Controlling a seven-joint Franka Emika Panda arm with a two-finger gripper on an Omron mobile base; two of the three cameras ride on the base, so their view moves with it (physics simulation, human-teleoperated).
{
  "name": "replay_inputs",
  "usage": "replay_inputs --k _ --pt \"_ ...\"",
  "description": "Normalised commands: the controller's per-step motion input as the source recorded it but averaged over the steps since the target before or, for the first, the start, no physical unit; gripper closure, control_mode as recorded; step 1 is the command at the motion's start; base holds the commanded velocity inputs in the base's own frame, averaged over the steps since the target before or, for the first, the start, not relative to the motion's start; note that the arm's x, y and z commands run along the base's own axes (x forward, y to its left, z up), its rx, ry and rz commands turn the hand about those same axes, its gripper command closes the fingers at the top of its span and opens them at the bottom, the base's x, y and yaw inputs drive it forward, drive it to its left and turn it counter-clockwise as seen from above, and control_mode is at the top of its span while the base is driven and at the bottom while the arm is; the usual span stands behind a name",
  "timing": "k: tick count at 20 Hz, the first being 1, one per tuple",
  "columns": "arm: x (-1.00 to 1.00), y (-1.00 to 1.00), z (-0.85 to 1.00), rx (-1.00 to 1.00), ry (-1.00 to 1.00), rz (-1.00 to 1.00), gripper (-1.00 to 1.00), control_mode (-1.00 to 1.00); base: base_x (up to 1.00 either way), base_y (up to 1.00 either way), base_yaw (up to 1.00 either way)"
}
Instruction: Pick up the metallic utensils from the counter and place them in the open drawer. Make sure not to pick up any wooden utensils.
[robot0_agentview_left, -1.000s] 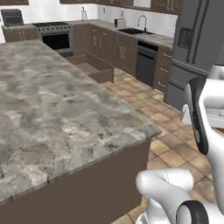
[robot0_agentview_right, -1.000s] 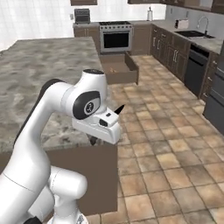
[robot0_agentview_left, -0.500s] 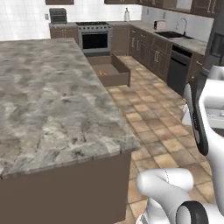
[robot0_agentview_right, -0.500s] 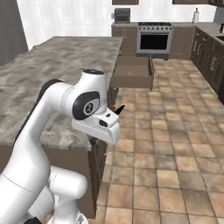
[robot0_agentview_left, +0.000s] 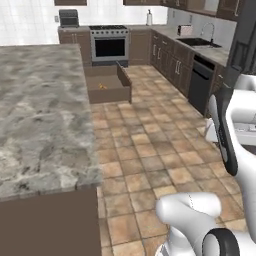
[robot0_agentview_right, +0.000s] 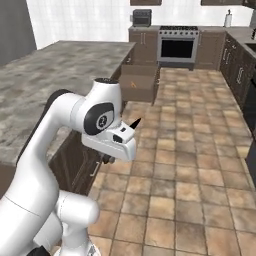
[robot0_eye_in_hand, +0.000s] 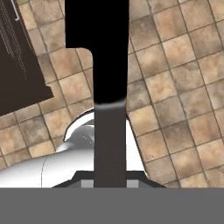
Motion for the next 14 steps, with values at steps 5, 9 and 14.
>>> replay_inputs --k 5,9,14 --pt "0.00 0.00 0.00 0.00 0.00 0.00 1.00 1.00 0.63 -0.92 0.18" --pt "0.00 0.00 0.00 0.00 0.00 0.00 1.00 1.00 0.94 -0.61 0.48" --pt "0.00 0.00 0.00 0.00 0.00 0.00 1.00 1.00 0.92 -0.48 0.71"
